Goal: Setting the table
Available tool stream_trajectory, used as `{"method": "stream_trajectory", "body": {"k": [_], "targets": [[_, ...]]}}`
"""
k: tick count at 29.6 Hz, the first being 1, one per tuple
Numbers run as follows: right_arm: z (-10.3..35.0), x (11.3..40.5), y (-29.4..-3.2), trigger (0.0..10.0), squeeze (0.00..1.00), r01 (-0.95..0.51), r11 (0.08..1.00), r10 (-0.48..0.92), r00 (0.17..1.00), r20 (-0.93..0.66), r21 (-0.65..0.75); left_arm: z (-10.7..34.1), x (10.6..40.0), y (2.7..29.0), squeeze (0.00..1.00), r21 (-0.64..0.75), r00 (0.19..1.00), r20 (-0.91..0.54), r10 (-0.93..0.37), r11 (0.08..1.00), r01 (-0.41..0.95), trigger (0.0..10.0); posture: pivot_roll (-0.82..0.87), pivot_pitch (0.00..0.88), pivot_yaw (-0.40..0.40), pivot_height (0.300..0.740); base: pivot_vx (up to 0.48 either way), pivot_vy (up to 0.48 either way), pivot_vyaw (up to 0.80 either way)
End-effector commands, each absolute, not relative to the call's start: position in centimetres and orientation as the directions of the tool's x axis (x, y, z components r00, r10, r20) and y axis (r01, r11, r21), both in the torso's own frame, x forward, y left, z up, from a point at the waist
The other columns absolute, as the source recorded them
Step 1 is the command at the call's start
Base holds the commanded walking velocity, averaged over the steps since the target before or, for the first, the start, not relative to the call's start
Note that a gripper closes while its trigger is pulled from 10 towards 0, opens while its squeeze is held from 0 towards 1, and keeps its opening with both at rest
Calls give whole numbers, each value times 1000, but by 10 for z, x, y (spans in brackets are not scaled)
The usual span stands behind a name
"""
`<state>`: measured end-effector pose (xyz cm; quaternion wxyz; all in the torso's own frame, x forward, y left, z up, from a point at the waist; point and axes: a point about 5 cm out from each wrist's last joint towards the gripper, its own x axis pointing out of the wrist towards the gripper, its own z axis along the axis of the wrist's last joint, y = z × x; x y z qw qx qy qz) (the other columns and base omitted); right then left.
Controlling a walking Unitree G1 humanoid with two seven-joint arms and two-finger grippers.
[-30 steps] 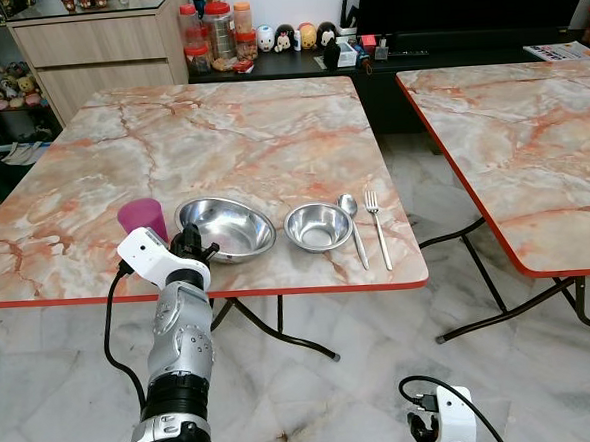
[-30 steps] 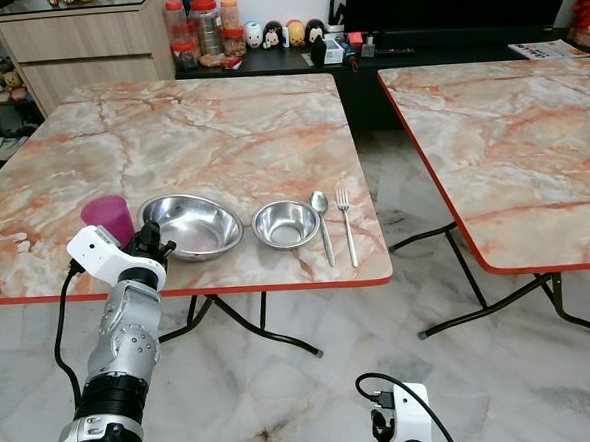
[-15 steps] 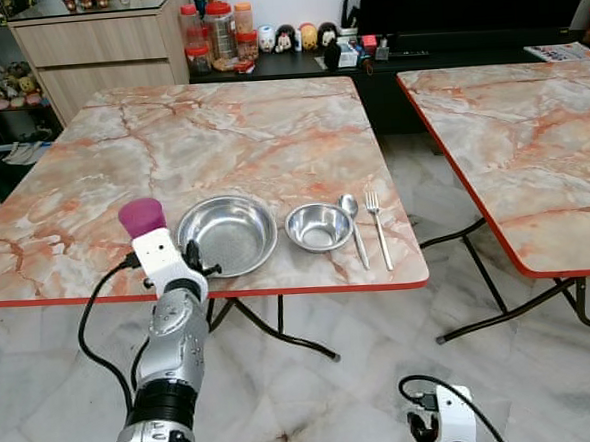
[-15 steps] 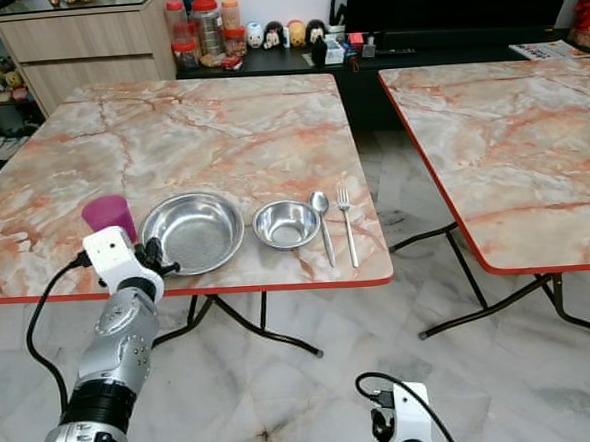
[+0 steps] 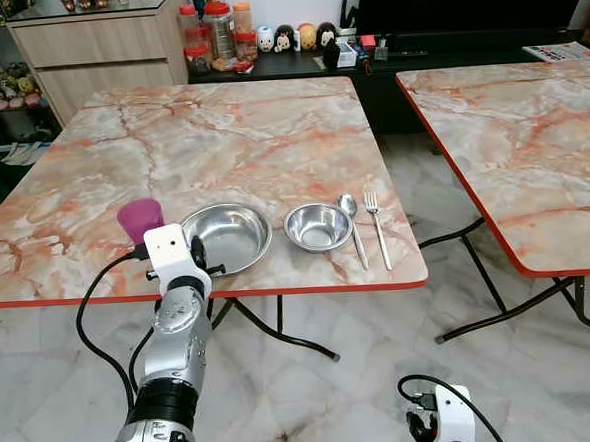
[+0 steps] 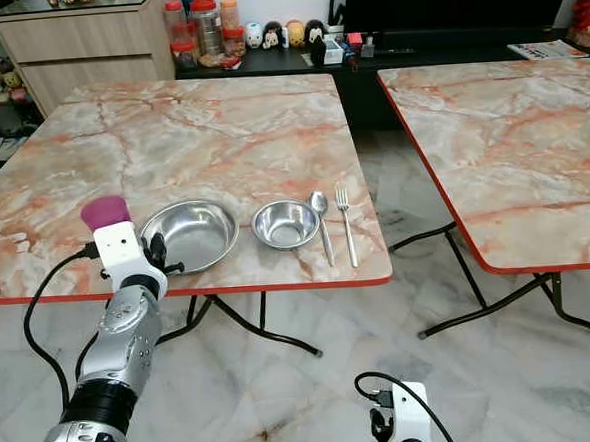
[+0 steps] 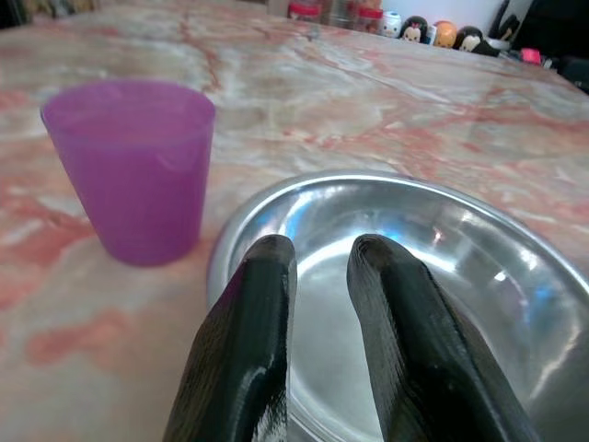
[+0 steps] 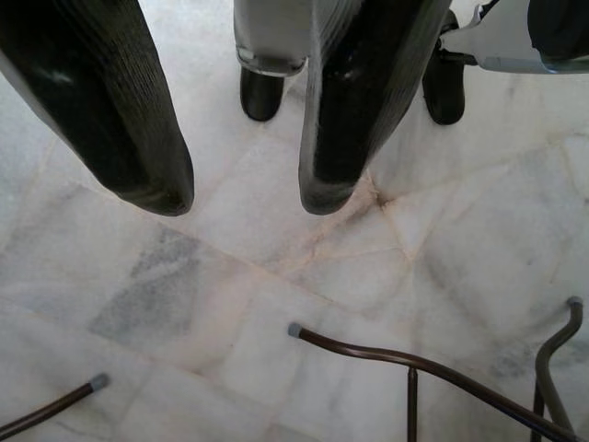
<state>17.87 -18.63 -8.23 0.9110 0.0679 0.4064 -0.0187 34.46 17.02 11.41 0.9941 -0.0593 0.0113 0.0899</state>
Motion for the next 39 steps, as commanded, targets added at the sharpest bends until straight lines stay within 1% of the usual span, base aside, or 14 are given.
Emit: {"method": "stream_trajectory", "body": {"k": [1, 5, 6, 7, 13, 16, 18, 20, 21, 22, 30, 32, 33, 39], "targets": [[-82, 180, -185, 10000, 0, 82, 991, 26, 668, -744, 109, 118, 348, 175, 0, -69, 981, -30, 193, 979, -194, 10000, 7, 0, -19, 740, 0, 0, 0], [-82, 180, -185, 10000, 0, 83, 991, 26, 668, -744, 109, 118, 350, 188, 0, -25, 975, -49, 218, 975, -219, 10000, 7, 0, -16, 740, 0, 0, 0], [-82, 180, -184, 10000, 0, 83, 991, 26, 668, -744, 109, 119, 351, 192, 314, -29, 974, -51, 222, 974, -223, 10000, 11, 0, -12, 740, 0, 0, 0], [-82, 179, -184, 10000, 0, 83, 991, 26, 667, -744, 109, 119, 351, 193, 1000, -39, 975, -50, 217, 975, -219, 10000, 11, 0, -11, 740, 0, 0, 0], [-83, 179, -183, 10000, 0, 80, 991, 31, 666, -745, 112, 118, 353, 198, 1000, -46, 976, -85, 203, 977, -207, 10000, 11, 0, -4, 740, 0, 0, 0], [-83, 178, -181, 10000, 0, 77, 990, 34, 664, -747, 114, 116, 356, 195, 1000, -98, 981, -127, 145, 983, -158, 10000, 11, 0, -1, 740, 0, 0, 0], [-83, 178, -181, 10000, 0, 77, 991, 34, 664, -747, 114, 118, 358, 192, 1000, -105, 986, -127, 108, 987, -122, 10000, 10, 0, 2, 740, 0, 0, 0], [-84, 178, -180, 10000, 0, 78, 990, 34, 664, -747, 114, 122, 363, 185, 1000, -105, 988, -150, 38, 993, -55, 10000, 10, 0, 4, 740, 0, 0, 0], [-84, 178, -180, 10000, 0, 78, 990, 34, 663, -748, 114, 124, 365, 183, 208, -89, 988, -155, 17, 996, -31, 10000, 10, 0, 4, 740, 0, 0, 0], [-84, 177, -180, 10000, 0, 78, 990, 34, 663, -748, 114, 127, 367, 181, 0, -72, 986, -166, -3, 997, -10, 10000, 11, 0, 6, 740, 0, 0, 0], [-84, 177, -180, 10000, 0, 82, 990, 33, 663, -748, 116, 138, 374, 180, 0, -57, 982, -184, -45, 998, 35, 10000, 14, 0, 10, 740, 0, 0, 0], [-84, 176, -180, 10000, 0, 85, 989, 32, 662, -749, 117, 144, 378, 184, 0, -10, 982, -188, -28, 1000, 26, 10000, 11, 0, 14, 740, 0, 0, 0], [-85, 175, -180, 10000, 0, 91, 989, 28, 661, -750, 117, 148, 381, 188, 0, 42, 980, -198, -6, 999, 14, 10000, 10, 0, 14, 740, 0, 0, 0], [-85, 174, -181, 10000, 0, 97, 988, 24, 659, -751, 117, 135, 378, 198, 0, 54, 956, -287, 56, 998, -42, 10000, 10, 0, 10, 740, 0, 0, 0]]}}
